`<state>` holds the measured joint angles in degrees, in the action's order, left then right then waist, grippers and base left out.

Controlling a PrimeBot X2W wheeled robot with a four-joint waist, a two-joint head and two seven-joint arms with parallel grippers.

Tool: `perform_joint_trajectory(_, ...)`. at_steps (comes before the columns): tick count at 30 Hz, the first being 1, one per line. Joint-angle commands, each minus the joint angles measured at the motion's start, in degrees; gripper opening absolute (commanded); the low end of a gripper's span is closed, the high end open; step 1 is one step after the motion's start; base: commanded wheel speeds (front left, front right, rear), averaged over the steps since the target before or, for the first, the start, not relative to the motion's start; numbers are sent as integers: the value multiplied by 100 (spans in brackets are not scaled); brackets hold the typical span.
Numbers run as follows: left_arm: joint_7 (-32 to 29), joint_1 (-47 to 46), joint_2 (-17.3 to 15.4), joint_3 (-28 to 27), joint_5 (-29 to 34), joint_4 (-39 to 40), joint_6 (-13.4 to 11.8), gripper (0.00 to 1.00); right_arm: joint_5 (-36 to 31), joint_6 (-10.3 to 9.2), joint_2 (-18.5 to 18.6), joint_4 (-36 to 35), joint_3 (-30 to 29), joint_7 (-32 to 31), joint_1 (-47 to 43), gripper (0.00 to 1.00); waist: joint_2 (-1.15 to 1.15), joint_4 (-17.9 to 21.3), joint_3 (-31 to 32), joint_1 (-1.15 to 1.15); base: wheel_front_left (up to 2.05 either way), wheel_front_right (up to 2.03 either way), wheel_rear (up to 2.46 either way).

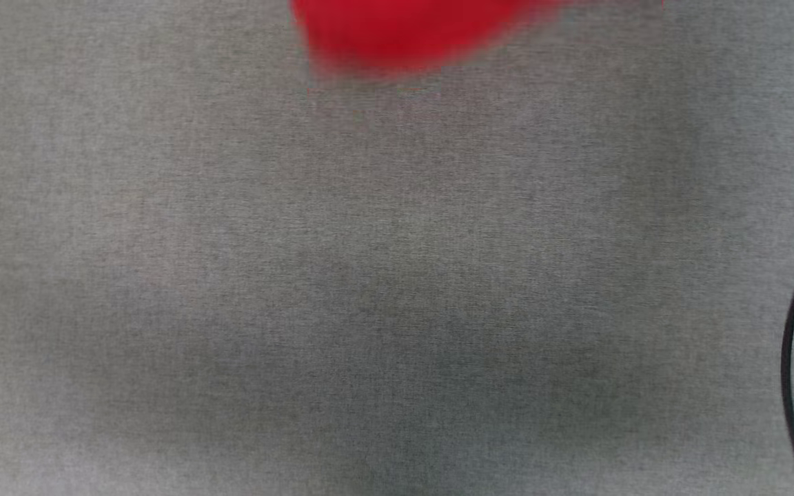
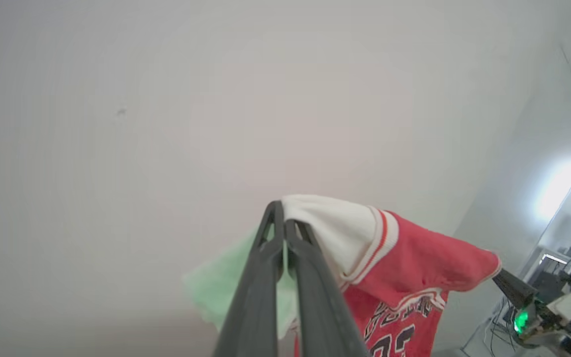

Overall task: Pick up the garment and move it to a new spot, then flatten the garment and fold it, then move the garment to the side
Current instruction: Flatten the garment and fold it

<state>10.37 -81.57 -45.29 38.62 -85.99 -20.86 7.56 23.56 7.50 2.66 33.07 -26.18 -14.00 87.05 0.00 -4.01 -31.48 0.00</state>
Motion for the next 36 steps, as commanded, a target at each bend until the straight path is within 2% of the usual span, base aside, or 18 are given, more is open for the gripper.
perform_joint_trajectory(1, 45, -172, -38, -85, -44, -49, -17, 0, -78, -3, 42, 113, -33, 162, 174, 0, 0, 18, 15, 0, 0, 0, 0)
perform_joint_trajectory(4, -42, -488, 97, -147, -251, -72, -17, 0, -312, -3, 41, 615, -202, 520, 673, 0, 0, 18, 84, 0, 0, 0, 0)
perform_joint_trajectory(6, -187, -475, 76, -105, -311, 36, -16, 0, -493, -3, 41, 823, -330, 558, 779, 0, 0, 26, 138, 0, 0, 0, 0)
perform_joint_trajectory(9, -435, -13, 2, 135, -414, 283, -16, 0, -785, -2, 32, 916, -397, 330, 542, 0, 0, 31, 234, 0, 0, 0, 0)
perform_joint_trajectory(12, -645, 614, -95, 306, -618, 566, -16, 0, -983, -2, 30, 654, -378, -160, -97, 0, 0, 26, 342, 0, 0, 0, 0)
perform_joint_trajectory(17, -755, 1945, -206, 662, -766, 1023, -16, 0, -1032, -2, 61, -523, -205, -1322, -1778, 0, 0, 14, 559, 0, 0, 0, 0)
perform_joint_trajectory(24, -925, 3458, -493, 1296, -428, 1592, -16, 0, -638, -3, 196, -3011, -96, -3200, -4550, 0, 0, 44, 904, 0, 0, 0, 0)
perform_joint_trajectory(26, -899, 3804, -560, 1411, -511, 1758, -16, 0, -496, -2, 200, -3663, -91, -3676, -5292, 0, 0, 49, 1016, 0, 0, 0, 0)
perform_joint_trajectory(31, -1020, 4439, -1003, 1756, -348, 2215, -16, 0, -148, -3, 202, -4922, -232, -4540, -6789, 0, 0, 51, 1237, 0, 0, 0, 0)
perform_joint_trajectory(36, -968, 4901, -1376, 2095, -107, 2610, -16, 0, 137, -2, 191, -5661, -358, -5013, -7869, 0, 0, 51, 1345, 0, 0, 0, 0)
